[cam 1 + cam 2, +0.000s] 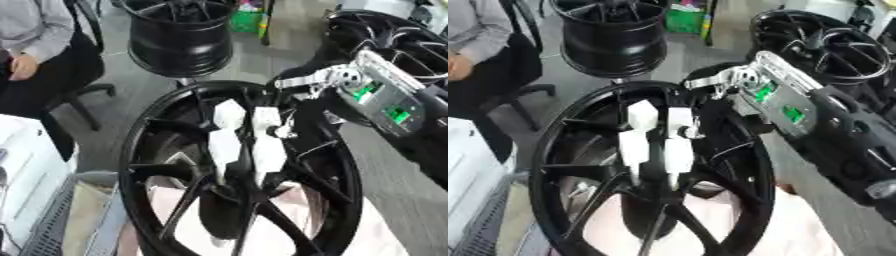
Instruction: Pull the pin out of the wheel hub.
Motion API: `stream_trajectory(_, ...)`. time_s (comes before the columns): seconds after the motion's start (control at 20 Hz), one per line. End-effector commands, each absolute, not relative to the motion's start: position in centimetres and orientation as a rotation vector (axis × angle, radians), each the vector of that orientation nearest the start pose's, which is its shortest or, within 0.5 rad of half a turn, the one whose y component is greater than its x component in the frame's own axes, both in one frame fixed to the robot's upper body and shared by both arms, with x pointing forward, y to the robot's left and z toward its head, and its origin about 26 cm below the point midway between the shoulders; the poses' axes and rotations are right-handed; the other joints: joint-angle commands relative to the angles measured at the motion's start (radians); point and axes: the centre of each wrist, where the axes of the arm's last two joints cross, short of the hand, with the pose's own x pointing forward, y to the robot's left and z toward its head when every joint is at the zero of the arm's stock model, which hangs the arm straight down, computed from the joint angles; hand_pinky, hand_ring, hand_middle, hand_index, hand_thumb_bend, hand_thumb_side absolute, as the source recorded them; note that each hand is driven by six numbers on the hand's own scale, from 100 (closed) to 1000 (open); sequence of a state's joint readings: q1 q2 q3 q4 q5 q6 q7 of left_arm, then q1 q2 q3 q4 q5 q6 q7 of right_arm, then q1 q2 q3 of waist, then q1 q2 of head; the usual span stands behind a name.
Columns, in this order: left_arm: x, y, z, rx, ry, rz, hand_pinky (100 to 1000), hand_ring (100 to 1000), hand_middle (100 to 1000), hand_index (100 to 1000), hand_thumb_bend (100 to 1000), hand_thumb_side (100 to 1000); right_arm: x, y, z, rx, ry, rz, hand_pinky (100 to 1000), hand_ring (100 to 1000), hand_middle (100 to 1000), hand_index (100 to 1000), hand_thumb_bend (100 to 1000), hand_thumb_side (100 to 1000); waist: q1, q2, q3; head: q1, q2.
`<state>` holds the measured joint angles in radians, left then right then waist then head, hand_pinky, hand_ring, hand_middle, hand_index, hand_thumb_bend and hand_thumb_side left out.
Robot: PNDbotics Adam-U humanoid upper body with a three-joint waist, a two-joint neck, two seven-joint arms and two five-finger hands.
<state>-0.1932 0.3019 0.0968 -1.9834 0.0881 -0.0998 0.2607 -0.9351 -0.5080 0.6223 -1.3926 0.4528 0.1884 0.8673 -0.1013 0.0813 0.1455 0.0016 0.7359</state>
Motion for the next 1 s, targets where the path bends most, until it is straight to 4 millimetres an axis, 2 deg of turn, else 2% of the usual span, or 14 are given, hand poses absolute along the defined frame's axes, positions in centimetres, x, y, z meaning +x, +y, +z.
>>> stream_trajectory(0.05,28.87,29.10,18.03,0.276,-2.325,0.070,762,797,629,862,116,726,41.37,-15.49,22.35,-0.334,-1.104,1.917,870,852,804,876,279,202,0.005,-0.009,0.001,-0.006,-0.013)
stream_trajectory(0.35,28.86,29.06,17.96,0.271,-2.321,0.074,762,797,628,862,115,725,41.52,-15.45,22.00,-0.313,-1.093,1.933,865,849,802,875,280,218,0.004,-0.008,0.003,-0.007,-0.013)
stream_trajectory(0.55,28.84,29.06,17.92,0.271,-2.318,0.077,762,798,628,862,116,726,41.58,-15.45,21.99,-0.311,-1.117,1.906,854,835,777,855,240,255,0.004,-0.008,0.004,-0.008,-0.013)
stream_trajectory(0.8,28.84,29.02,17.87,0.273,-2.316,0.078,762,798,628,862,117,727,41.57,-15.38,21.91,-0.321,-1.151,1.862,845,823,733,814,208,255,0.003,-0.007,0.005,-0.008,-0.014)
stream_trajectory(1.0,28.83,28.99,17.83,0.271,-2.313,0.076,762,799,628,862,116,727,41.53,-15.33,22.02,-0.324,-1.175,1.834,831,808,660,751,125,250,0.003,-0.007,0.004,-0.006,-0.014)
